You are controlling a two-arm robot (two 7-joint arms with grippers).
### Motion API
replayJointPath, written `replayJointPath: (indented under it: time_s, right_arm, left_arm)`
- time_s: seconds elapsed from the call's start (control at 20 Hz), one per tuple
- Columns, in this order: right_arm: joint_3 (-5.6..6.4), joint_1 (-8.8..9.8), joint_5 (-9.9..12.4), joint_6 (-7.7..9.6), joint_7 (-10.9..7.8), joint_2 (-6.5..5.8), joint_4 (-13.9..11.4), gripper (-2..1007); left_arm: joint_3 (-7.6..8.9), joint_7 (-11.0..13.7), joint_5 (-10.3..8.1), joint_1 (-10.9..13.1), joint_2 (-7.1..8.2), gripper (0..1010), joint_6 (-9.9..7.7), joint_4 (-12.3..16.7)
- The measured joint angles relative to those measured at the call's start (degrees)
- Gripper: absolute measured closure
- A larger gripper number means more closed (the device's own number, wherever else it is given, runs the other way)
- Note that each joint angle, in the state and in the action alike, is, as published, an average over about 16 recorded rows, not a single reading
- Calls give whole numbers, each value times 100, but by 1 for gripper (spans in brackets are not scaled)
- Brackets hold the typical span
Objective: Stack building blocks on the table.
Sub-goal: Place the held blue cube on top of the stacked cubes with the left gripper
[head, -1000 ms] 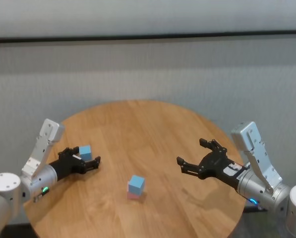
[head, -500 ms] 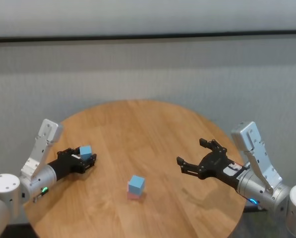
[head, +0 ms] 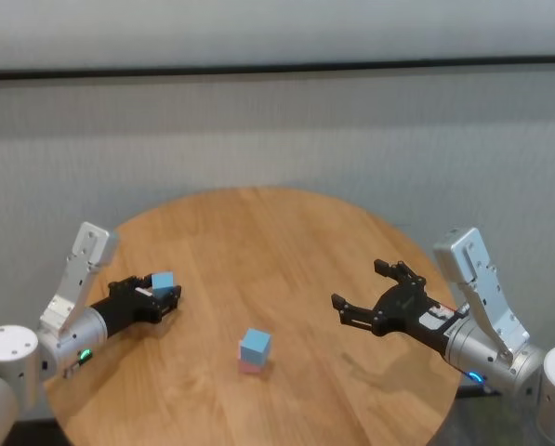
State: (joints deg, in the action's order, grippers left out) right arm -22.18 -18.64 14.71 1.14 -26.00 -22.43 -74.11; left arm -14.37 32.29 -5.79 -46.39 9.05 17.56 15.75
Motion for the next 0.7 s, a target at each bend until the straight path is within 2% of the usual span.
replayJointPath:
  time_s: [0.35, 0.7]
  right_arm:
    - [0, 0, 0, 0, 0, 0, 0, 4]
    - [0, 0, 0, 0, 0, 0, 0, 4]
  left_arm:
    - [22, 22, -24, 625, 278, 447, -527, 1482]
    - [-77, 249, -119, 1267, 621, 447, -1004, 2992]
